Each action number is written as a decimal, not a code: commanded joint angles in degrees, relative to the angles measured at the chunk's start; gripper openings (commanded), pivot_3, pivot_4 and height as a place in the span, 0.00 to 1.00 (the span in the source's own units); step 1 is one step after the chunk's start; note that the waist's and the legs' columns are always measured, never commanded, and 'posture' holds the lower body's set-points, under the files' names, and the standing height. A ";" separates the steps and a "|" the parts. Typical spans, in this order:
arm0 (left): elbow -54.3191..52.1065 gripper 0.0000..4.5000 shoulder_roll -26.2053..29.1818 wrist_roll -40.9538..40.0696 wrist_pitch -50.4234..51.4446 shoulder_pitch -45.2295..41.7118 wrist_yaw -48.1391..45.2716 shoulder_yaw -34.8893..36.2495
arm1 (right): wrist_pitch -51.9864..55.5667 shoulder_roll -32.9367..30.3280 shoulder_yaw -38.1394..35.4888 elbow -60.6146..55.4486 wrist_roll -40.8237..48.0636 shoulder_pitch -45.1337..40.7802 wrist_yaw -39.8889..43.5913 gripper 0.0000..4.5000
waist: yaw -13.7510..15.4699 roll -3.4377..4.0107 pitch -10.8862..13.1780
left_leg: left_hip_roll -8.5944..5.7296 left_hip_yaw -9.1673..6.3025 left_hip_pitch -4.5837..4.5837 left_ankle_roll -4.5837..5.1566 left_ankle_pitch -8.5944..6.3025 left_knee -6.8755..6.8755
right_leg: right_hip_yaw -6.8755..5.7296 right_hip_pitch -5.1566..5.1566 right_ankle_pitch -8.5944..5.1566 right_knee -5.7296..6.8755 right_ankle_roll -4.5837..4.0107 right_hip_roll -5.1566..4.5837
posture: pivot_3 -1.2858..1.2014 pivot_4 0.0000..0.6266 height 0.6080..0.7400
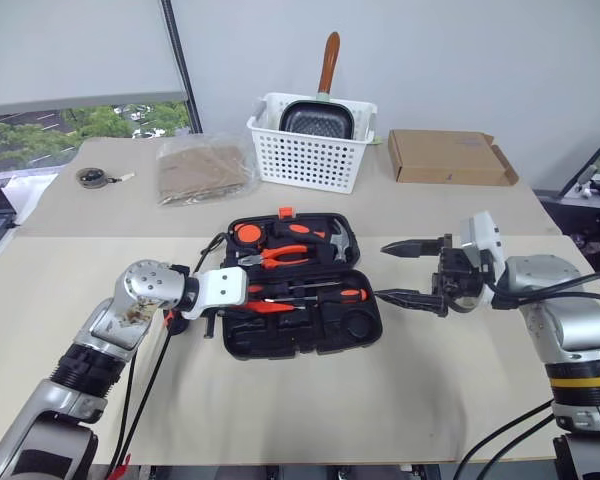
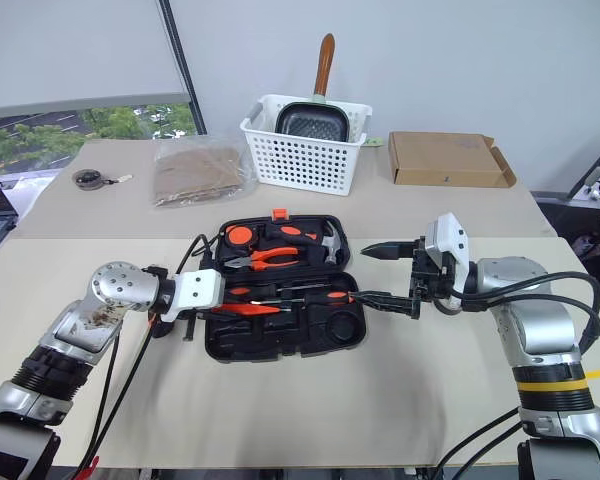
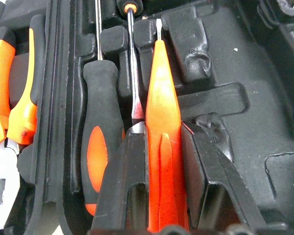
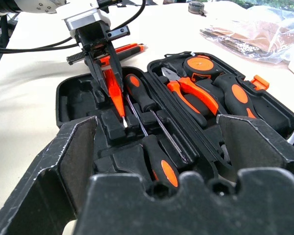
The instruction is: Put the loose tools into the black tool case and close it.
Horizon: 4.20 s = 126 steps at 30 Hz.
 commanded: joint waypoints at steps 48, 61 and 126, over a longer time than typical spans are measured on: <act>-19.12 0.79 1.98 -17.95 33.42 2.79 -7.69 9.49 | -5.62 1.19 0.18 2.50 -1.78 -1.33 1.32 1.00 | -0.22 -0.08 0.04 | -0.13 -0.02 -0.29 0.16 -0.09 0.07 | 0.04 -0.14 -0.09 -0.04 0.11 0.00 | 0.52 0.24 0.70; -18.69 0.01 -6.61 -24.39 28.43 3.12 3.25 16.08 | -5.69 1.99 1.95 4.53 -2.40 -4.24 2.45 1.00 | -0.51 -0.12 0.07 | -0.14 -0.08 -0.20 0.02 0.00 0.07 | 0.03 -0.05 -0.08 0.01 0.12 -0.01 | 0.52 0.24 0.70; -15.75 0.13 -10.27 -29.76 15.66 16.41 14.57 24.30 | -7.16 3.60 3.26 8.68 -2.14 -7.35 4.62 1.00 | -0.83 -0.03 0.01 | 0.02 0.01 -0.19 -0.04 0.05 0.02 | 0.02 -0.17 0.12 0.05 -0.15 -0.02 | 0.52 0.24 0.70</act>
